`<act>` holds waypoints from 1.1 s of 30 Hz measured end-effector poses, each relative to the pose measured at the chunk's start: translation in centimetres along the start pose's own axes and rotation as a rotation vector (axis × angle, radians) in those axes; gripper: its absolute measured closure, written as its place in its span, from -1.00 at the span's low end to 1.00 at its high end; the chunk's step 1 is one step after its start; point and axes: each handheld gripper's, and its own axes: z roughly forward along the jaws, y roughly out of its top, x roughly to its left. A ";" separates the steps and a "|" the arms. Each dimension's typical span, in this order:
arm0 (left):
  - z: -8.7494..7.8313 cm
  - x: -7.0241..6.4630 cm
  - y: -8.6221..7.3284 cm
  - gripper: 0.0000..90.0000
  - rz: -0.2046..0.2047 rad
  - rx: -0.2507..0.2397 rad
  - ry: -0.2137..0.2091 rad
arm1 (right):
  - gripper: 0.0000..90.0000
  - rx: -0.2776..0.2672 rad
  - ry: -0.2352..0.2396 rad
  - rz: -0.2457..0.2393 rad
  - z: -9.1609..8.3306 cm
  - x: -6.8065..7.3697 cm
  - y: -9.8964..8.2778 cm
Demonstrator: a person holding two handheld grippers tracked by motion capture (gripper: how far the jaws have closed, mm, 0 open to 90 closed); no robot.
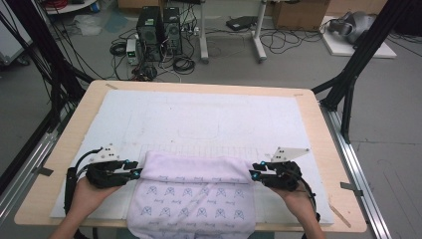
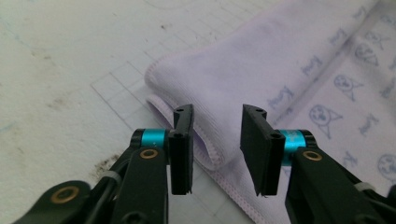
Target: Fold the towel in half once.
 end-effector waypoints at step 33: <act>1.6 -0.6 1.1 0.93 0.040 -0.056 0.068 | 0.78 0.024 0.038 -0.048 1.4 -0.1 2.3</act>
